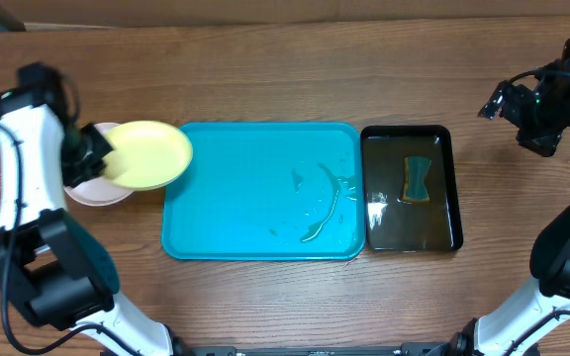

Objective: Clean dirty plates on tray and stack at the side
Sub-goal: 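Carry the yellow plate left and stack it on the pink plate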

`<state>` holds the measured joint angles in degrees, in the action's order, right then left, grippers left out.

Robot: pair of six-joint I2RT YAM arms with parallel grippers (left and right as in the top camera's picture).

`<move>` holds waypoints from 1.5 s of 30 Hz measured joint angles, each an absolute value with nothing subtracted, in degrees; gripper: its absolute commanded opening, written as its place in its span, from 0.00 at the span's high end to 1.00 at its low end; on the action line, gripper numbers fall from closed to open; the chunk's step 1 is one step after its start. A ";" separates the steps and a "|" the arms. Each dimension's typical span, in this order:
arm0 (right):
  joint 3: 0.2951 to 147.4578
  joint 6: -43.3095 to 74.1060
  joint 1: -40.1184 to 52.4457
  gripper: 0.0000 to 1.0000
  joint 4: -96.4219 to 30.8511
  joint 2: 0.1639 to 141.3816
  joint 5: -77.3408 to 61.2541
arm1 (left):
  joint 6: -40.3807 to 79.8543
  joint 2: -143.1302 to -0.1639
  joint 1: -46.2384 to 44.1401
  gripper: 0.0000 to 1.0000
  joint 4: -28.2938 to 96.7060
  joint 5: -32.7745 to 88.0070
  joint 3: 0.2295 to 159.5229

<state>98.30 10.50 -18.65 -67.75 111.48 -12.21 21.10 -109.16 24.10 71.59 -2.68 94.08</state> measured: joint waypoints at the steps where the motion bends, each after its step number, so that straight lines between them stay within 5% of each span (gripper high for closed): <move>1: 98.30 10.52 -18.65 0.00 -67.72 111.48 -12.21 | 21.10 -109.16 25.78 0.96 70.94 -2.74 93.17; 11: 98.30 10.52 -18.65 0.00 -67.75 111.48 -12.21 | 25.04 -109.16 38.22 0.96 64.38 -2.72 88.20; 21: 98.30 10.52 -18.65 0.00 -67.72 111.48 -12.21 | 26.00 -109.16 37.54 0.86 59.42 -1.10 86.59; 23: 98.30 10.52 -18.65 0.00 -67.72 111.48 -12.21 | 26.15 -109.16 37.08 0.76 59.05 -0.89 86.59; 27: 98.30 10.52 -18.65 0.00 -67.72 111.48 -12.23 | 26.46 -109.16 36.32 0.21 58.61 -0.40 86.59; 31: 98.30 10.55 -18.65 0.00 -67.72 111.48 -12.21 | 24.64 -109.16 35.18 0.00 58.24 3.11 86.59; 45: 98.30 10.52 -18.65 0.00 -67.72 111.48 -12.21 | 17.76 -109.16 22.87 0.00 57.78 11.79 86.59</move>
<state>98.30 10.52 -18.65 -67.72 111.48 -12.21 17.76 -109.16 22.87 57.78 11.79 86.59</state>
